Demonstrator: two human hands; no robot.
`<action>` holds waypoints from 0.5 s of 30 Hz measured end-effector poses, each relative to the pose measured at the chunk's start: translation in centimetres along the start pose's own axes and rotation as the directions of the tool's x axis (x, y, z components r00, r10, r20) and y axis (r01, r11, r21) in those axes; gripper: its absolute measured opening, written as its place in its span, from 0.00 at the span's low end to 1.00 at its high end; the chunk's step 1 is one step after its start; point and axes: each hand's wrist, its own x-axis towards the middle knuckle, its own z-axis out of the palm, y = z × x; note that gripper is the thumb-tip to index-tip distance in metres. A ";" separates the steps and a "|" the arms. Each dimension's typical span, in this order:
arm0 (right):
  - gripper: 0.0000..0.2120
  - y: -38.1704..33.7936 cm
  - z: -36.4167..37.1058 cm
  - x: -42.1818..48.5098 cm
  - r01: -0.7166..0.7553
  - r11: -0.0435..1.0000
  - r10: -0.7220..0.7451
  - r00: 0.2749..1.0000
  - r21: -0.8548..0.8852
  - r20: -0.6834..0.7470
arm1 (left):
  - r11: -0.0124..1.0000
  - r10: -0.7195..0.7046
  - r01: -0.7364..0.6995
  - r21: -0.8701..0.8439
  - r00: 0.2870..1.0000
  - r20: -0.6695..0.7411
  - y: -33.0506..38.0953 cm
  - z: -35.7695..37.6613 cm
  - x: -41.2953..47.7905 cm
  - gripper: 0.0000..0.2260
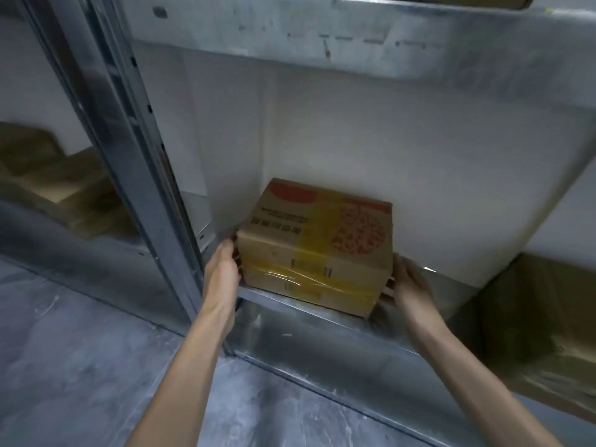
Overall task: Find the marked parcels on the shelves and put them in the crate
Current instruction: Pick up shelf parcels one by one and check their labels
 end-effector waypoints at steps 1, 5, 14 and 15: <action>0.16 0.4 -0.1 0.3 -0.003 0.999 0.002 1.000 0.034 0.031 | 1.000 -0.001 0.001 0.012 1.000 0.015 -0.4 0.1 0.0 0.21; 0.17 2.2 -0.6 0.7 0.011 0.994 -0.026 0.990 0.110 0.136 | 1.000 0.026 -0.026 -0.008 1.000 0.002 -1.5 0.3 0.0 0.19; 0.14 3.4 -2.3 0.2 0.222 0.975 -0.220 0.968 0.000 0.121 | 0.967 0.222 -0.210 -0.146 0.972 0.076 -2.8 -0.8 -3.9 0.13; 0.13 3.6 -2.5 0.1 0.236 0.972 -0.234 0.966 0.000 0.113 | 0.960 0.246 -0.232 -0.160 0.967 0.072 -2.5 -0.8 -4.1 0.13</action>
